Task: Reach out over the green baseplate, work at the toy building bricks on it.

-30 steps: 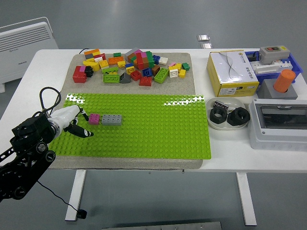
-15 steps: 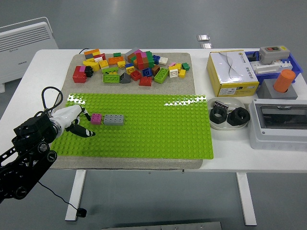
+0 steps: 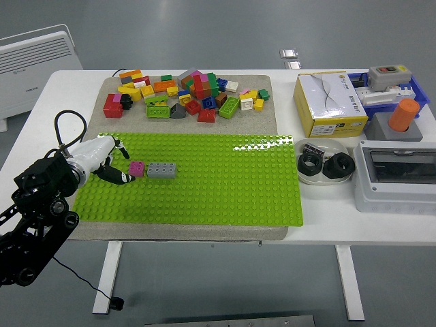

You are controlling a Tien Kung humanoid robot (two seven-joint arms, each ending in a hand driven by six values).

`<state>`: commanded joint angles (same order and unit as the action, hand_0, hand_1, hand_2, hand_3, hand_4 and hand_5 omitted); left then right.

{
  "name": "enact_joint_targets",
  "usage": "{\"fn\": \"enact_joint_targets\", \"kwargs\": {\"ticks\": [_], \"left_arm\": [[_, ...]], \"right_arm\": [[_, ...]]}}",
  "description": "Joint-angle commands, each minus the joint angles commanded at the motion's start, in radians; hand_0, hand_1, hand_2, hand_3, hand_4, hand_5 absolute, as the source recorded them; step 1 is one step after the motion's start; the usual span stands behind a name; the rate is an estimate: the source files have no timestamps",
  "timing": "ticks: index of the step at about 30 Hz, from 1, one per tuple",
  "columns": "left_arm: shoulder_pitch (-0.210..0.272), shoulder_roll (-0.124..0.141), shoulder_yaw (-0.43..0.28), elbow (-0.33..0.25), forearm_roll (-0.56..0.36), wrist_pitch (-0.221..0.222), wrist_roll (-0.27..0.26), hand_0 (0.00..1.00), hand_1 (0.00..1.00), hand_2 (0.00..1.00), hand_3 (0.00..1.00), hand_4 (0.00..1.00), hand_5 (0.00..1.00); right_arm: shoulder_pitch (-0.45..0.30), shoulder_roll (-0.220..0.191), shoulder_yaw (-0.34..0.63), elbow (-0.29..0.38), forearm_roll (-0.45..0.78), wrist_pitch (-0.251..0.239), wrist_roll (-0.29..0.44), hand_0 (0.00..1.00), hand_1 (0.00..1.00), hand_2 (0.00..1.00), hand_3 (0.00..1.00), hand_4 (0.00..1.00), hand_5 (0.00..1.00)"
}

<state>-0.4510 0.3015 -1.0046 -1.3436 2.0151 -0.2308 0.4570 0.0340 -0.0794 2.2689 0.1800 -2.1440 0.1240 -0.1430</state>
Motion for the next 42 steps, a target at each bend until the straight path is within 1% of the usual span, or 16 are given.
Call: {"fn": "enact_joint_targets", "kwargs": {"ticks": [3, 6, 20, 29, 33, 42], "left_arm": [[0.005, -0.006, 0.010, -0.009, 0.001, -0.003, 0.002, 0.210, 0.002, 0.075, 0.613, 0.894, 0.239], [0.007, -0.009, 0.020, -0.004, -0.001, -0.002, 0.002, 0.210, 0.002, 0.076, 0.614, 0.894, 0.237], [-0.003, -0.023, 0.034, 0.077, -0.019, 0.025, -0.021, 0.210, 0.002, 0.077, 0.611, 0.893, 0.238], [-0.008, -0.032, 0.033, 0.103, -0.019, 0.042, -0.034, 0.212, 0.002, 0.077, 0.605, 0.889, 0.236], [-0.014, -0.030, 0.035, 0.104, -0.019, 0.047, -0.038, 0.212, 0.002, 0.077, 0.605, 0.889, 0.236], [-0.030, -0.015, 0.046, 0.097, -0.019, 0.043, -0.040, 0.214, 0.002, 0.077, 0.595, 0.883, 0.231]], "right_arm": [[0.000, 0.000, 0.000, 0.000, 0.000, 0.000, 0.000, 0.589, 0.578, 0.649, 0.763, 0.857, 0.998], [0.000, -0.001, 0.000, 0.000, 0.001, 0.000, -0.001, 0.589, 0.577, 0.650, 0.764, 0.856, 0.998], [-0.001, 0.003, -0.009, 0.000, 0.006, -0.001, -0.002, 0.589, 0.577, 0.651, 0.764, 0.856, 0.998], [-0.002, 0.004, -0.011, 0.000, 0.009, -0.001, -0.002, 0.589, 0.577, 0.652, 0.765, 0.854, 0.998], [-0.002, 0.004, -0.011, 0.000, 0.008, -0.001, -0.002, 0.589, 0.577, 0.652, 0.765, 0.854, 0.998], [-0.002, 0.003, -0.011, 0.000, 0.008, -0.001, -0.003, 0.589, 0.577, 0.652, 0.765, 0.854, 0.998]]}}
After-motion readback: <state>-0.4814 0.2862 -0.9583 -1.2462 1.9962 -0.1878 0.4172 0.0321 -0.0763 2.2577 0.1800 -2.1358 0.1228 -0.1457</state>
